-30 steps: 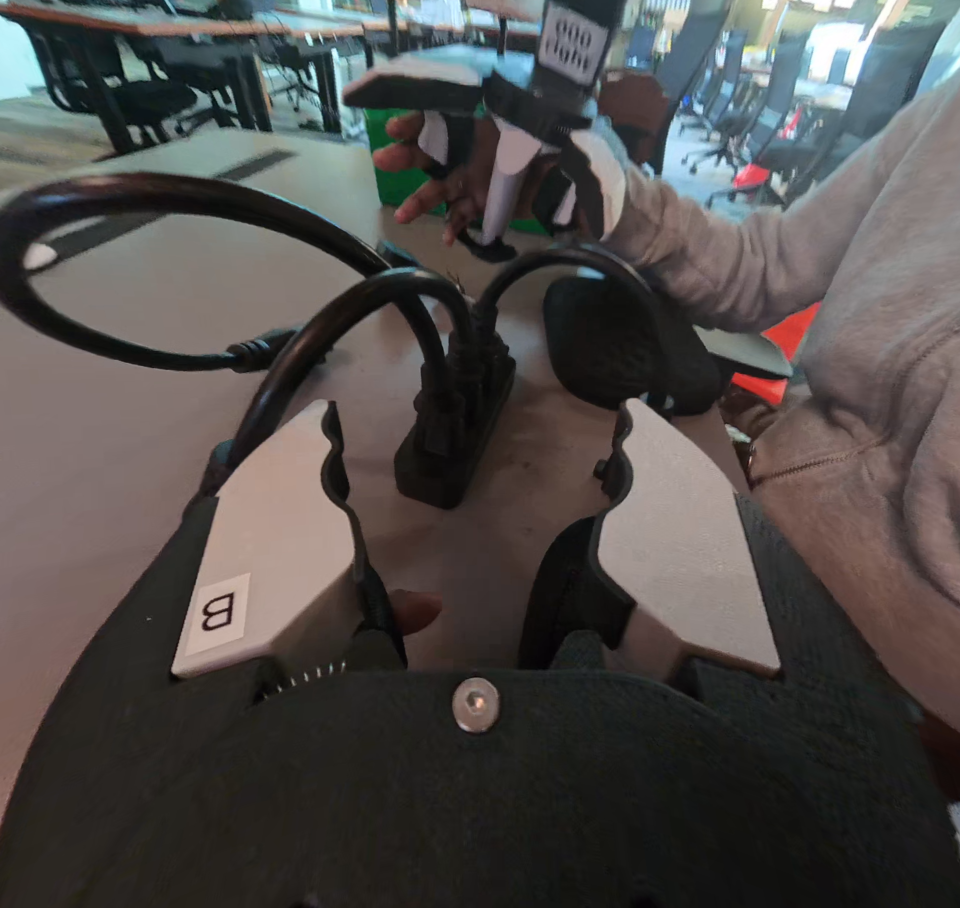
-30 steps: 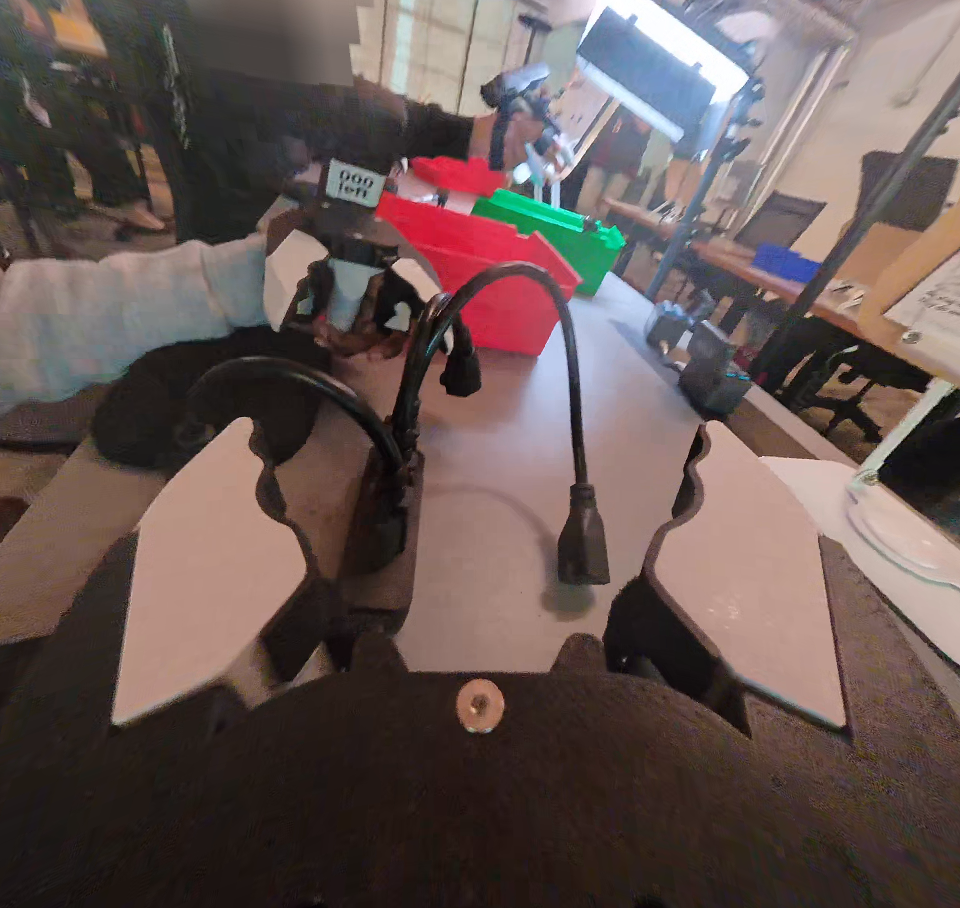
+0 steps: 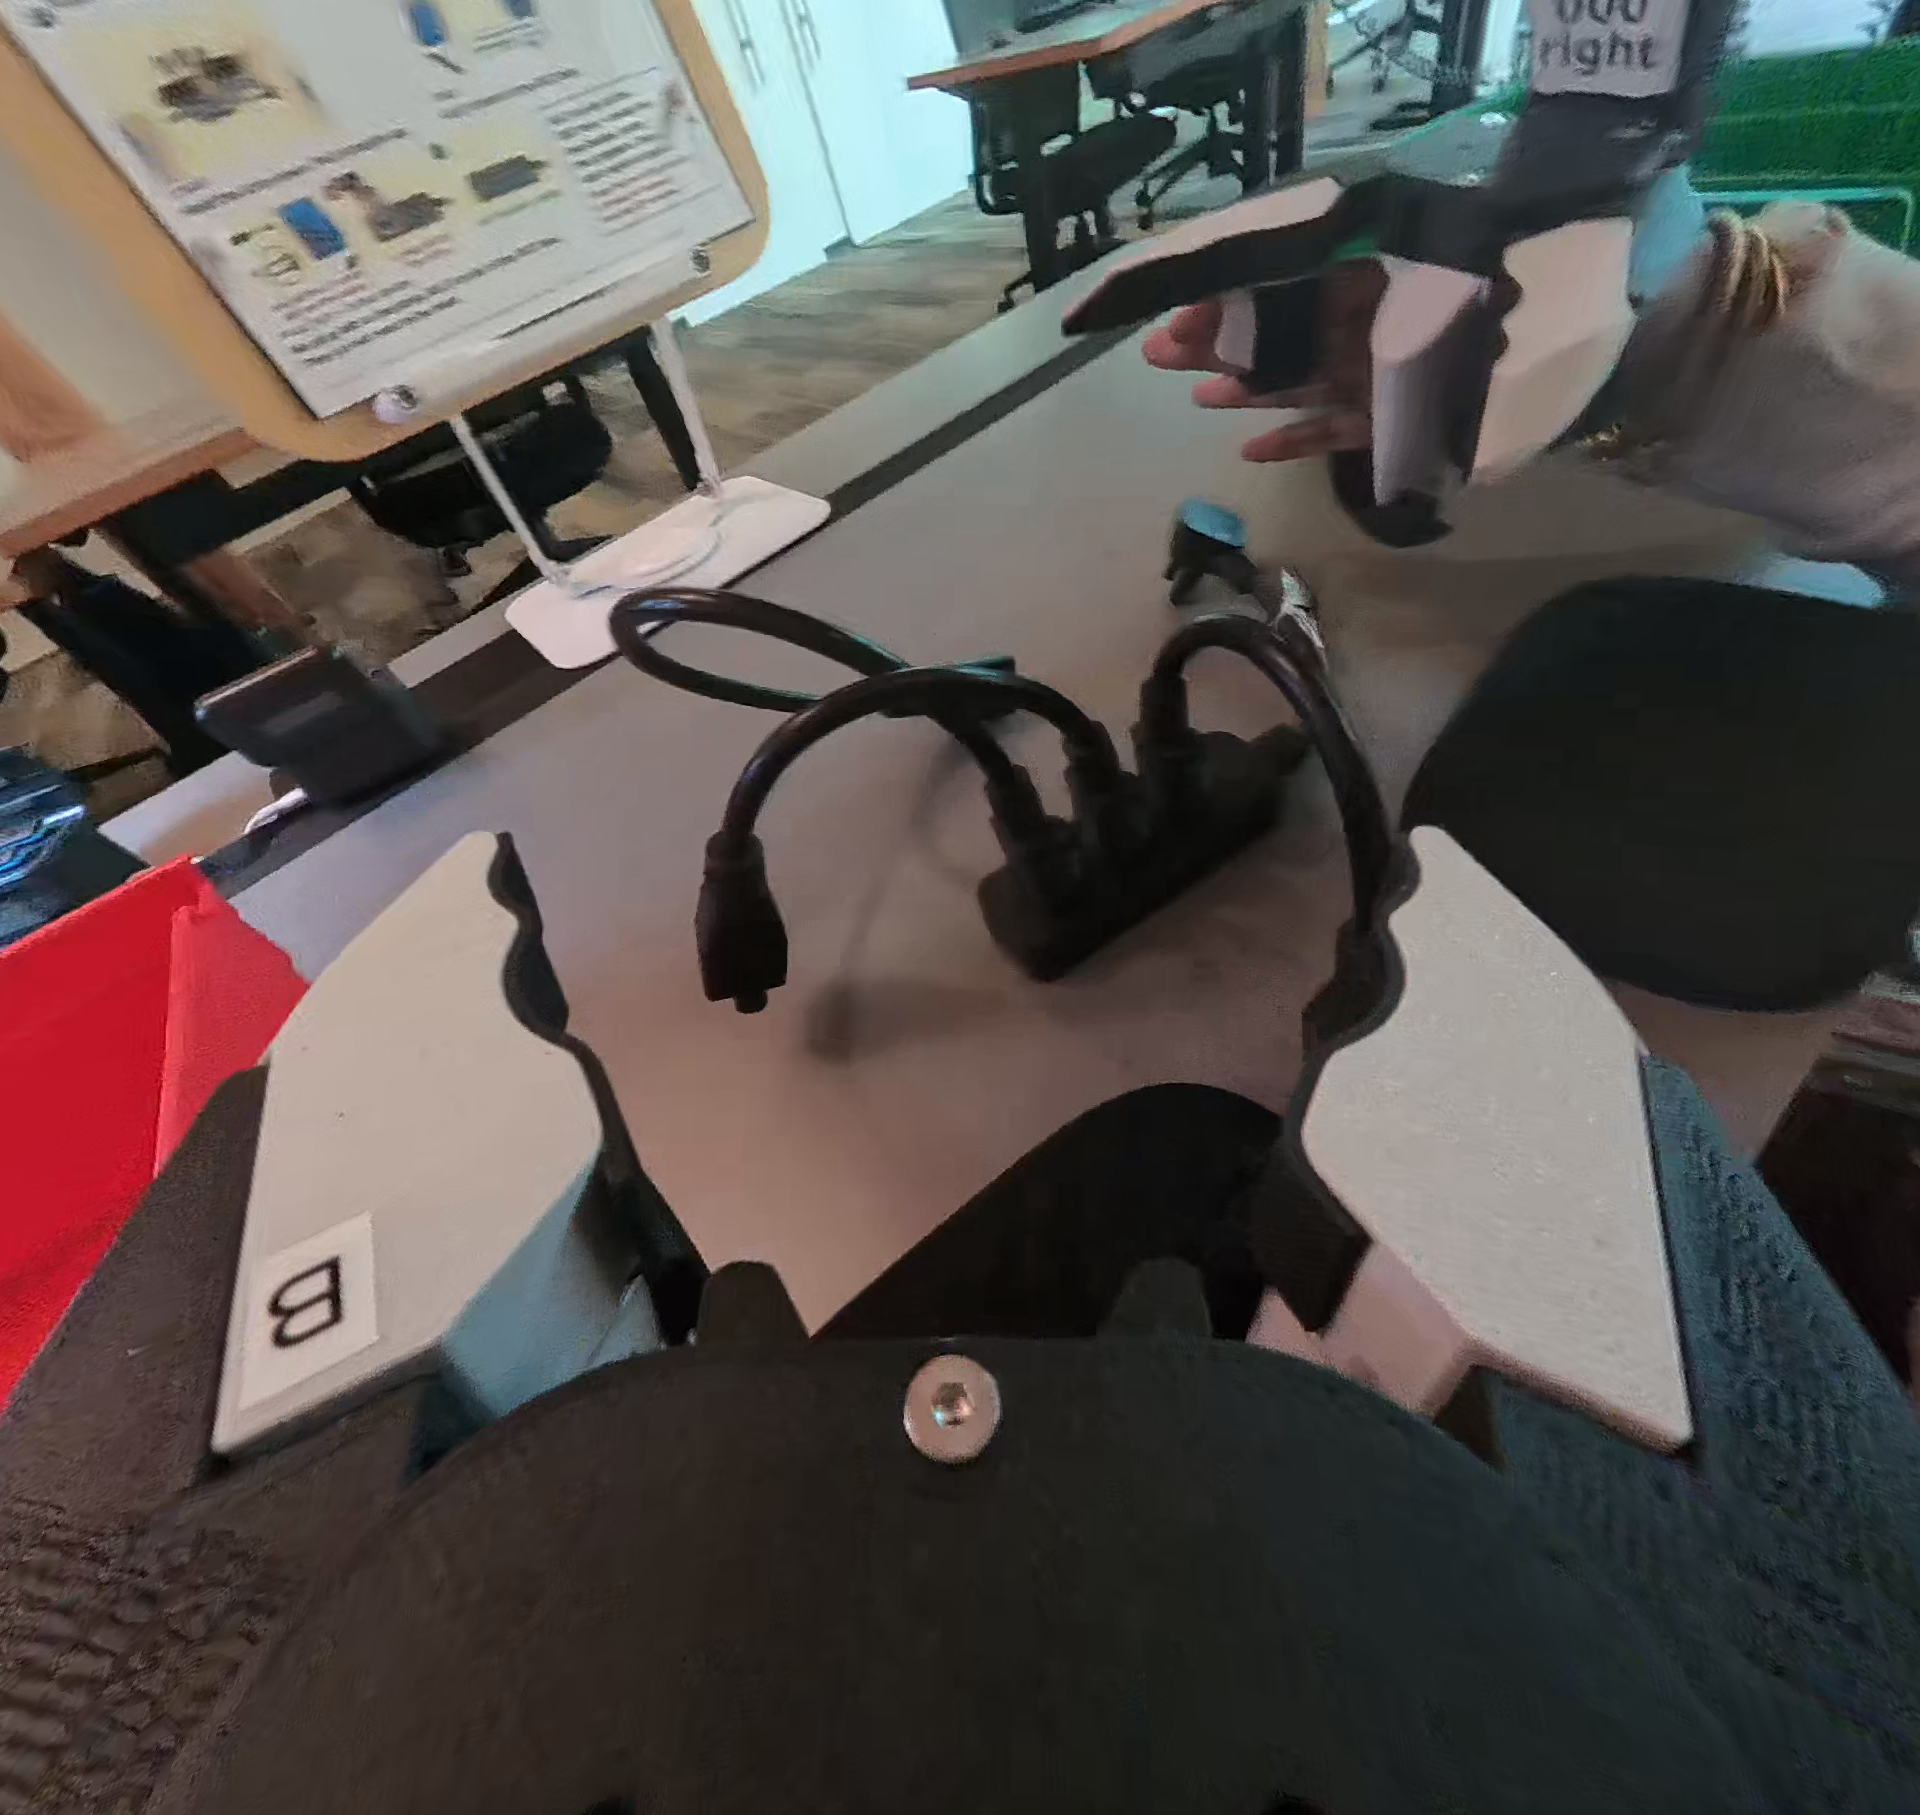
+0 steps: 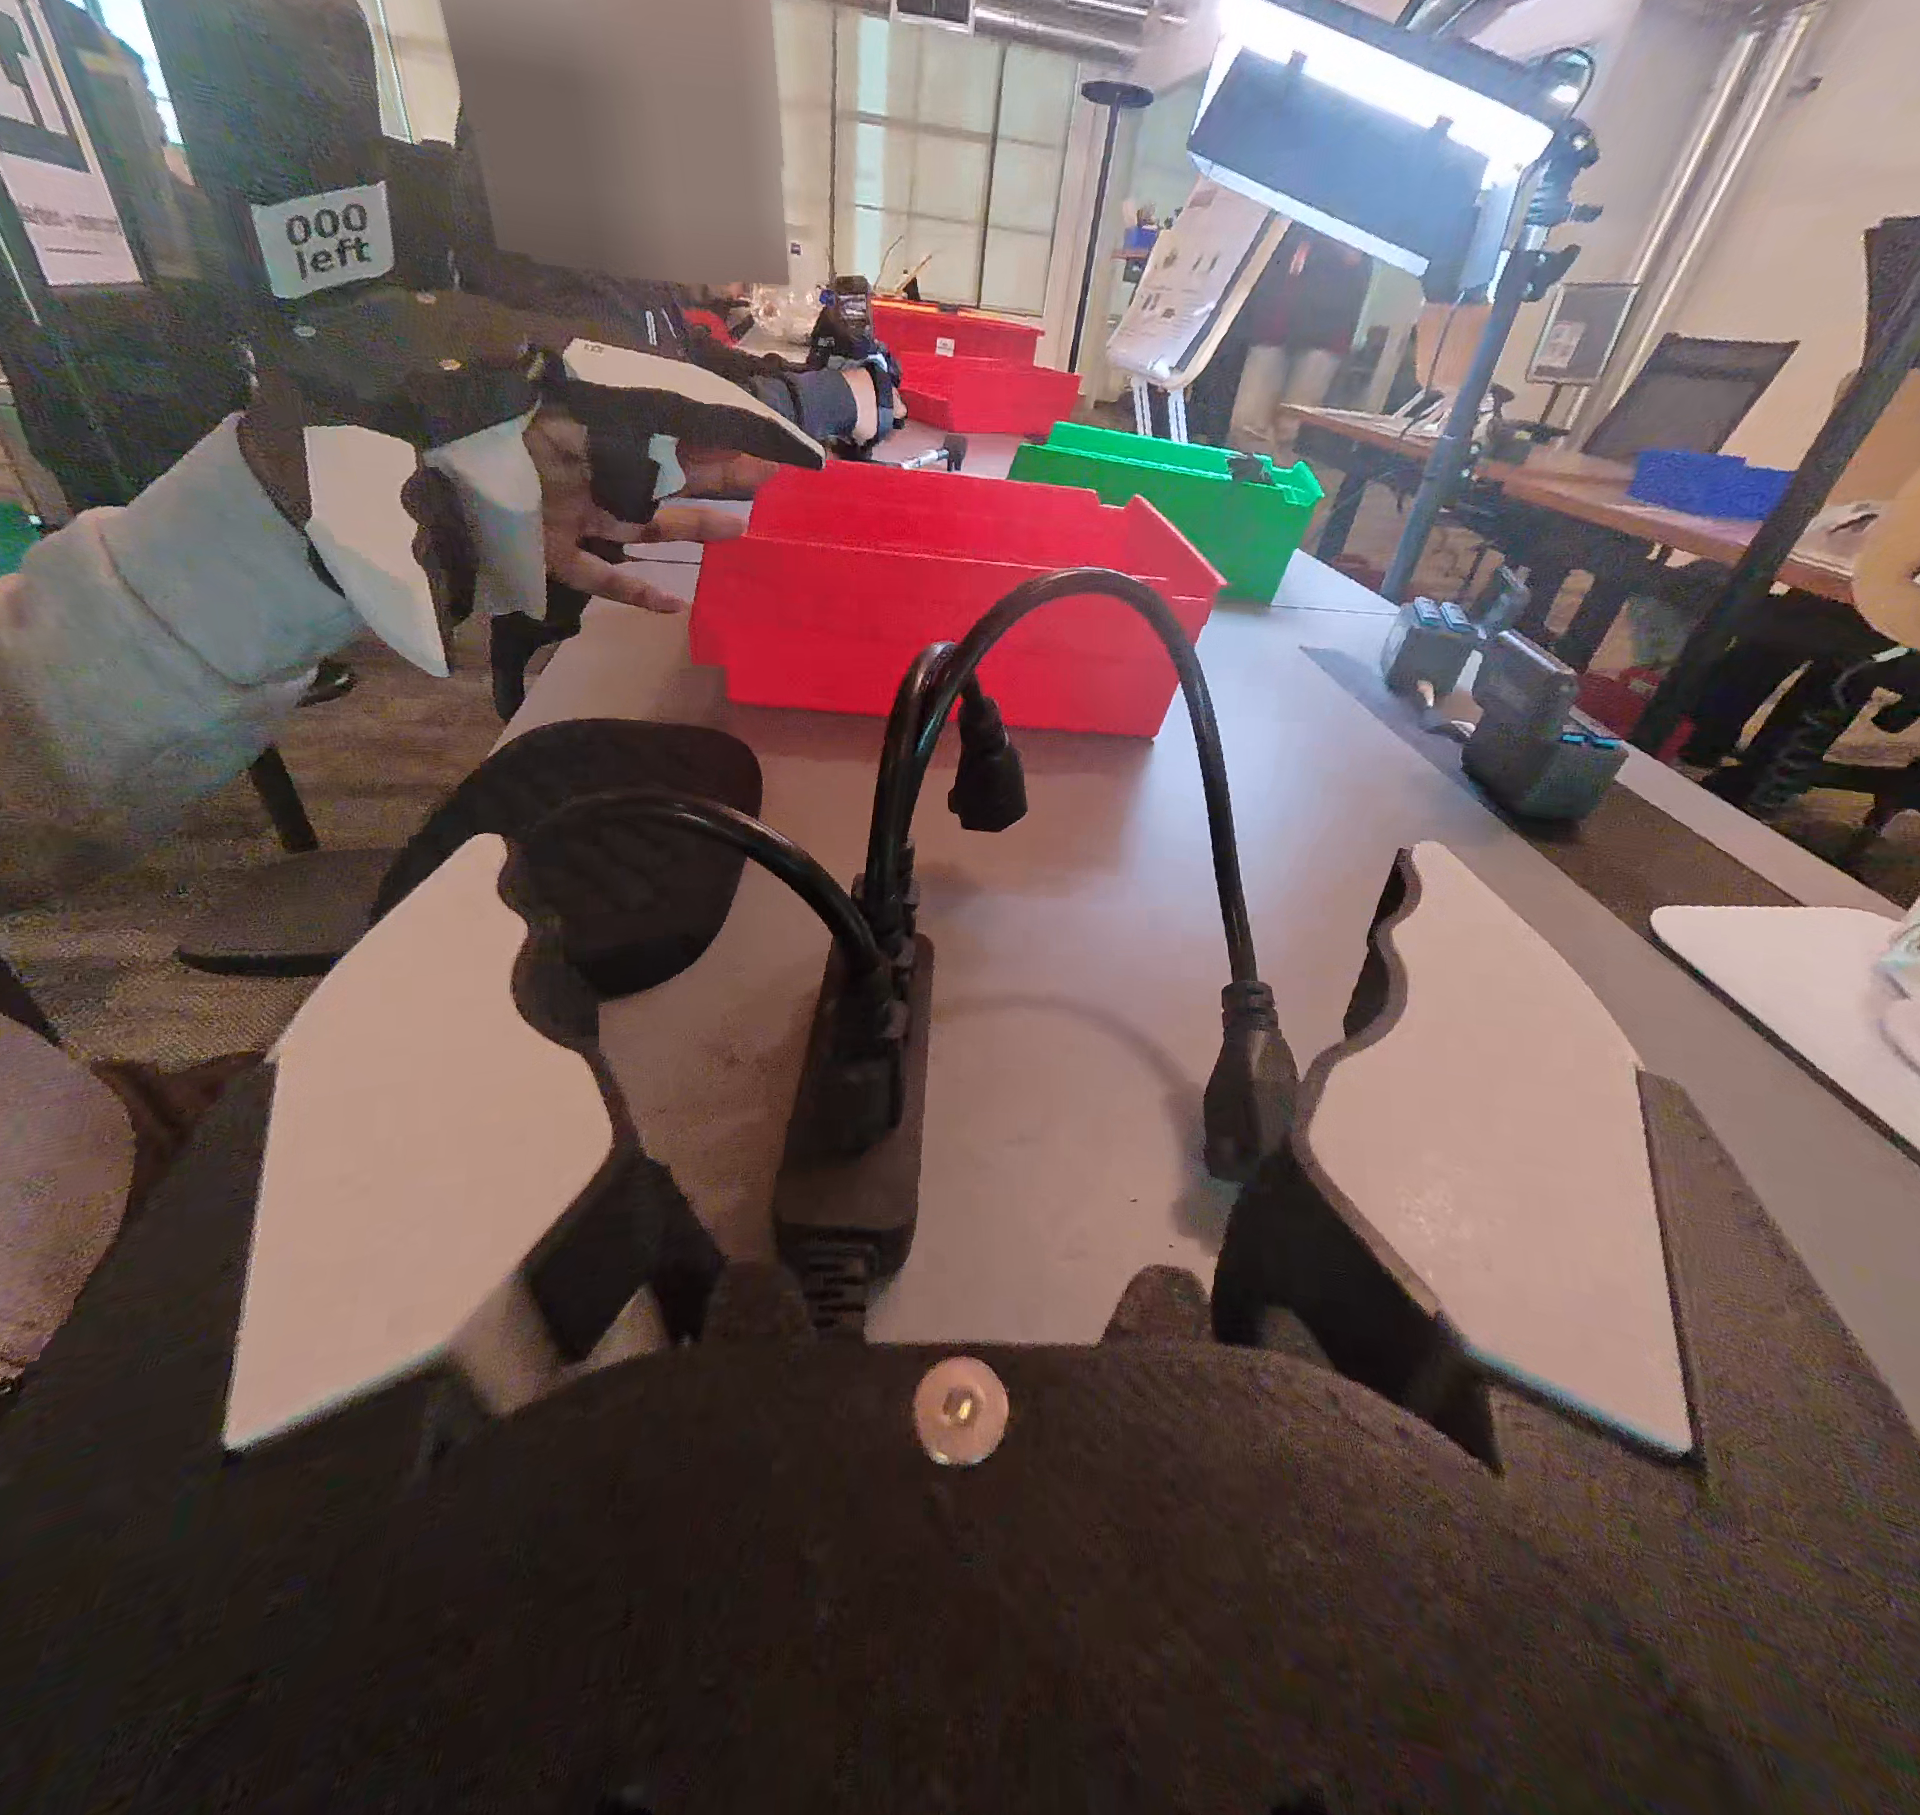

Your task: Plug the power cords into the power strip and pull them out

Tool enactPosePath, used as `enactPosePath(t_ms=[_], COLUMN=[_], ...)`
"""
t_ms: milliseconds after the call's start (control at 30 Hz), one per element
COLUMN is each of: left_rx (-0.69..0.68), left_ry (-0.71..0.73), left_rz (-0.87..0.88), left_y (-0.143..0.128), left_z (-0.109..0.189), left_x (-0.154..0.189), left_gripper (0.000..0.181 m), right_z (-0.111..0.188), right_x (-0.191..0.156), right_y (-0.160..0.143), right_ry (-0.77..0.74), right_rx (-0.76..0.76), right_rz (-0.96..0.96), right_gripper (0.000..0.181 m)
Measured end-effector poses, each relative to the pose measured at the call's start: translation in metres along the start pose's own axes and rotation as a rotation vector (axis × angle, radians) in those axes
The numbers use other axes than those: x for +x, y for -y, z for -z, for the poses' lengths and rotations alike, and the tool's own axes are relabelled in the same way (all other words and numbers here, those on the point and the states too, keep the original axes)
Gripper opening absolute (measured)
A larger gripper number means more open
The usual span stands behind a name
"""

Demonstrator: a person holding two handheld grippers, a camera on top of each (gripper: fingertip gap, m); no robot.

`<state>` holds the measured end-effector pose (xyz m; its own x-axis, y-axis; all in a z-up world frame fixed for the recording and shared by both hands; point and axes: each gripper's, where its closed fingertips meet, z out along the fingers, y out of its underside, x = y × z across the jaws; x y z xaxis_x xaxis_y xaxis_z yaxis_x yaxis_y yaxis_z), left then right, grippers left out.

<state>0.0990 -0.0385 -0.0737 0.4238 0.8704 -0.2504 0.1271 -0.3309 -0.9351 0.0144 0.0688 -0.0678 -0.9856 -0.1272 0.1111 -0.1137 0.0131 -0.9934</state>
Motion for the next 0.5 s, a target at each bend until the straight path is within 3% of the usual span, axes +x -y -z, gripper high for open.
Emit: enactPosePath(t_ms=[233,367,433,500], left_rx=[0.017,0.039,0.053,0.080], left_ry=[-0.034,-0.046,-0.033,-0.002], left_rz=[0.005,0.018,0.023,0.034], left_y=[0.001,0.003,0.002,0.002], left_z=[0.002,0.004,0.001,-0.004], left_x=[0.007,0.006,0.004,0.000], left_gripper=[0.145,0.145,0.144,0.141], right_z=[-0.002,0.001,0.004,0.009], right_x=[-0.006,0.000,0.005,0.005], right_y=[0.005,0.006,0.007,0.006], right_ry=[0.019,0.010,-0.007,0.022], right_rx=[0.039,0.059,0.073,0.075], right_rz=[0.050,0.016,-0.001,-0.002], right_gripper=[0.146,0.136,0.117,0.064])
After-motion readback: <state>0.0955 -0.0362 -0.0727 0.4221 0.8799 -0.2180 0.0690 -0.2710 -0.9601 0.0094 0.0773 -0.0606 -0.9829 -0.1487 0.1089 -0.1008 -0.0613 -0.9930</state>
